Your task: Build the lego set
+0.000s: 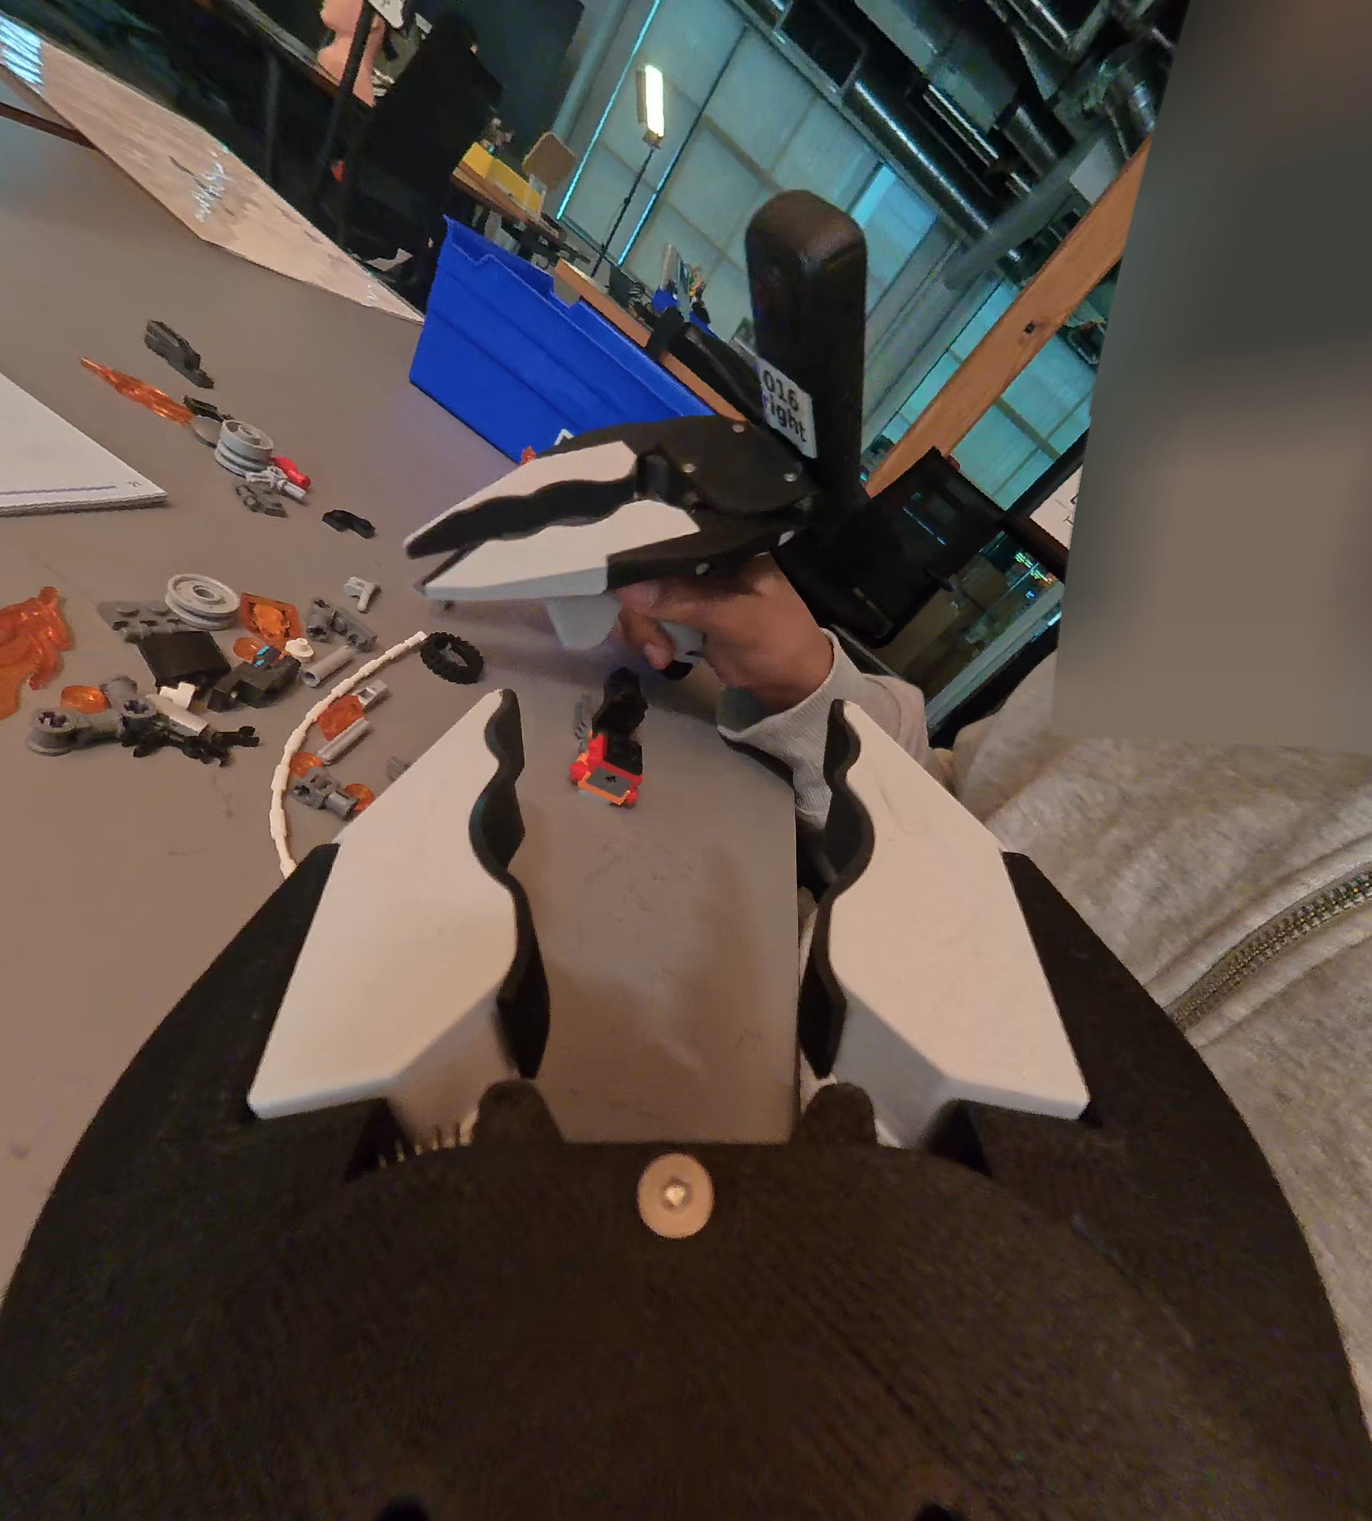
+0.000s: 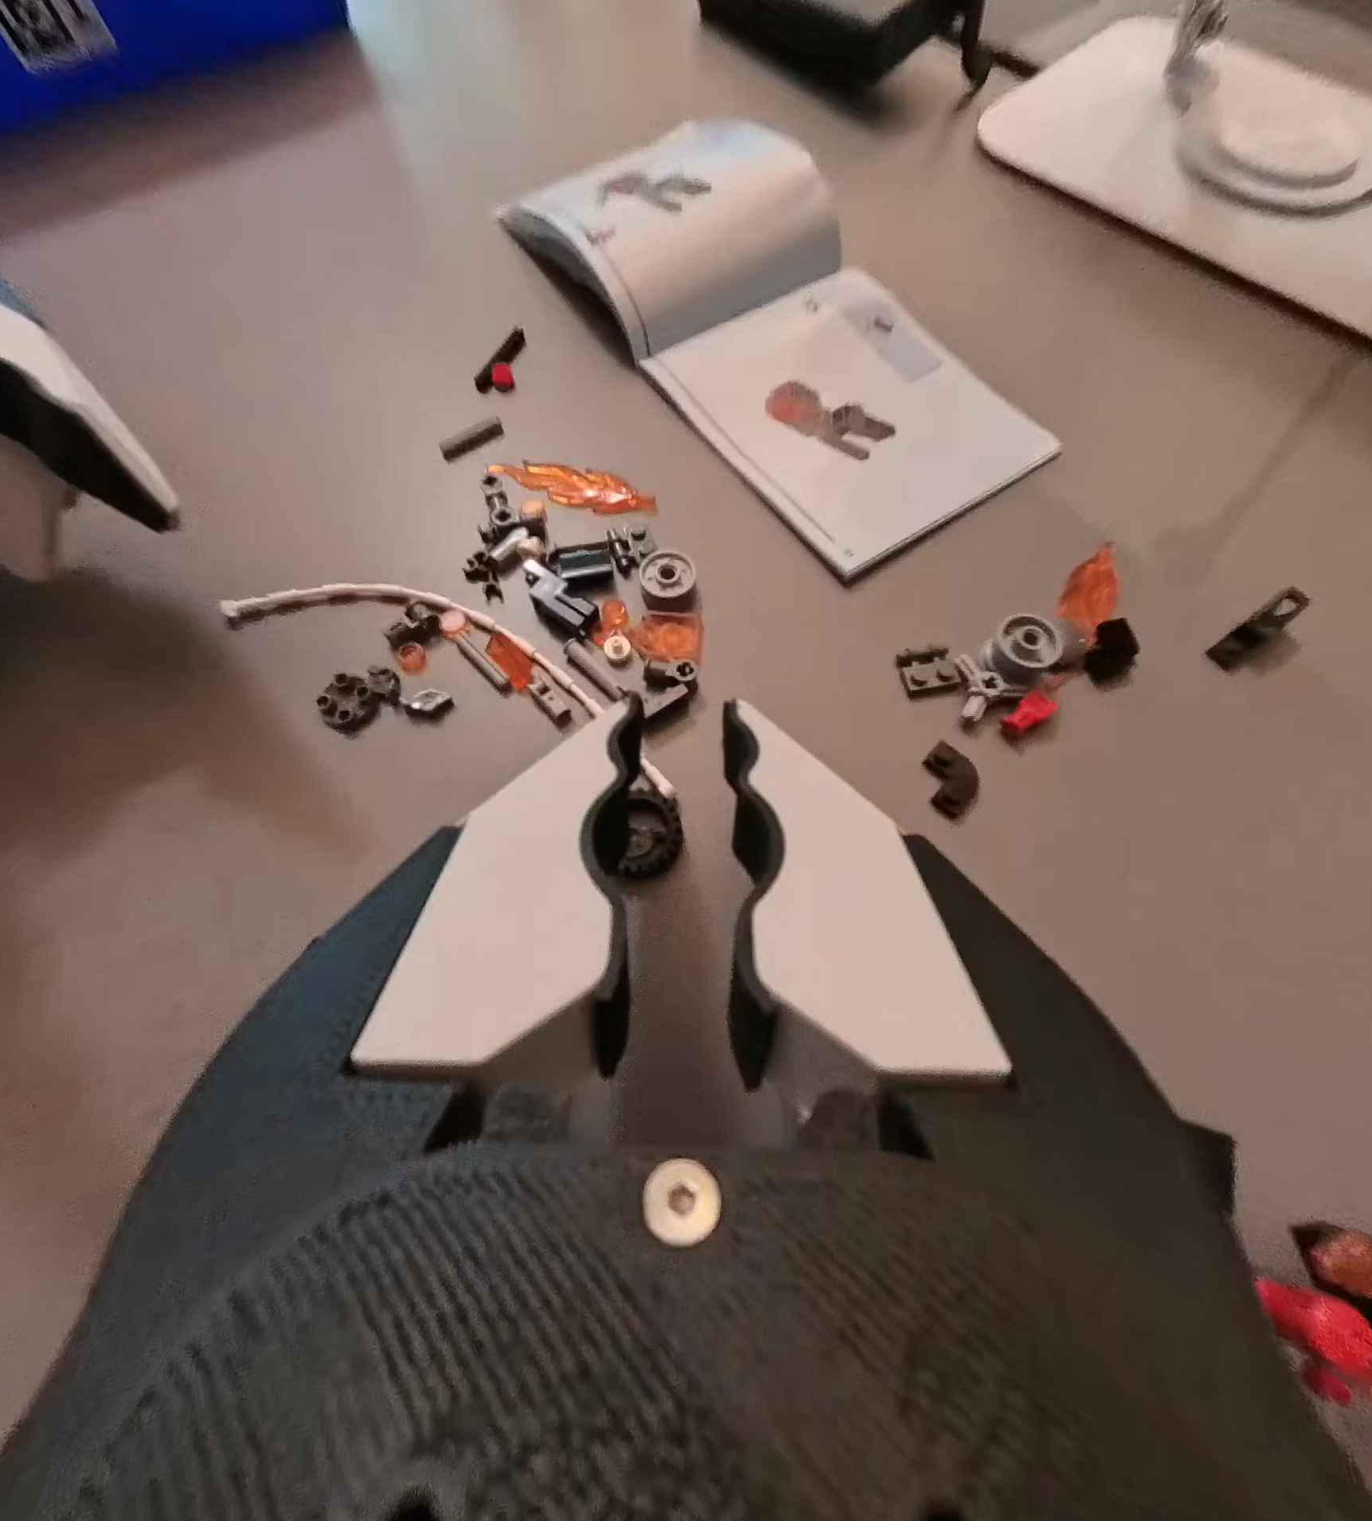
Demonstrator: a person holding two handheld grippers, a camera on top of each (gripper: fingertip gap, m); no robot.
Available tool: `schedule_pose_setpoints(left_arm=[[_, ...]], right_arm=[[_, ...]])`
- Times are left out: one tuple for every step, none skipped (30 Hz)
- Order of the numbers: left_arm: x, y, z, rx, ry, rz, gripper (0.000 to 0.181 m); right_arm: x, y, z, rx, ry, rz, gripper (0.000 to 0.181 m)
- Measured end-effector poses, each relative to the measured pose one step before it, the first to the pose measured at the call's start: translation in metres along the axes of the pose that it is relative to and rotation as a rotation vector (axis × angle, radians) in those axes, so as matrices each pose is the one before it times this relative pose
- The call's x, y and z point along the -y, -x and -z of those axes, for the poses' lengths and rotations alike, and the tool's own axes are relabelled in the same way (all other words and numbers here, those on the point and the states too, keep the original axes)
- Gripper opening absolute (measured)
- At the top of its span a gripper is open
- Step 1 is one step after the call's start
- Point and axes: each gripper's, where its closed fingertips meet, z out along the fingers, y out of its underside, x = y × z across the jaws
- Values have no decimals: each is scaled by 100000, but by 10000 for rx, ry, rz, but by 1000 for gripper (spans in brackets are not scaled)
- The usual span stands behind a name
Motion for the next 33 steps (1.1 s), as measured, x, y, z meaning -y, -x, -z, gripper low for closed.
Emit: schedule_pose_setpoints(left_arm=[[50,38,42,10,-39,9,72],[48,15,35,5,-35,11,72],[30,16,22,-3,-24,14,72],[14,12,20,-7,-13,10,72],[15,0,5,-5,-6,2,72],[-7,-1,-7,0,5,1,72],[-18,2,-13,-6,11,3,72],[-7,-5,-14,-7,9,3,72],[-8,-3,2,-11,4,2,72],[7,-11,-1,-12,-1,5,72],[3,0,-1,-11,0,10,72],[2,-10,7,-14,-3,7,72],[13,-4,4,-3,-9,0,72],[12,3,14,0,-9,-4,72],[-2,-4,-2,2,-3,-2,72],[2,5,2,-1,3,2,72],[-4,-11,-1,-2,-1,-1,72],[10,9,5,4,-7,-4,72],[5,-9,7,6,-6,-5,72],[10,-1,7,5,-5,-7,72],[6,-6,6,6,-7,-12,72],[6,-8,4,7,-11,-16,72],[18,-8,22,10,-14,-19,72],[18,-9,12,9,-13,-20,72],[9,-16,4,9,-11,-21,72],[11,-28,14,8,-11,-25,72],[14,-23,13,9,-13,-31,72],[17,-18,13,20,-13,-35,72],[5,-22,13,18,-15,-38,72],[18,-20,14,18,-13,-36,72],[13,-10,22,21,-16,-37,72],[33,19,25,51,-27,-38,69],[39,87,24,101,-31,-34,64]], right_arm=[[-186,191,-459,75,260,-22,18],[-57,358,-379,226,131,-161,20],[16,385,-319,291,33,-245,21],[21,321,-261,274,-21,-258,22],[-22,168,-229,174,-26,-215,22],[-108,-47,-176,22,20,-139,22],[-192,-193,-161,-105,87,-55,21],[-252,-204,-128,-135,160,12,18],[-202,-146,-115,-122,140,57,17],[-152,-142,-117,-112,119,57,16],[-159,-89,-103,-79,115,58,14],[-167,-72,-85,-62,110,67,9],[-90,-78,-28,-67,51,75,5],[-16,-82,29,-61,1,54,1],[21,-78,70,-44,-37,28,1],[46,-59,85,-2,-61,-10,1],[94,-35,130,30,-96,-45,1],[145,-53,151,32,-125,-55,1],[153,-57,172,26,-136,-43,1],[131,-96,159,3,-123,-33,1],[106,-85,165,-10,-115,-5,1],[154,-13,170,16,-137,47,1],[194,61,188,26,-172,72,0],[235,117,215,49,-194,80,0],[267,244,215,117,-213,131,1],[302,299,247,124,-242,184,1],[333,205,270,26,-264,189,0],[367,205,307,12,-280,205,0],[430,323,326,69,-299,226,0],[553,363,348,79,-340,235,0],[687,401,396,73,-407,236,0],[762,346,419,43,-432,198,0],[690,234,438,-21,-377,106,0]])
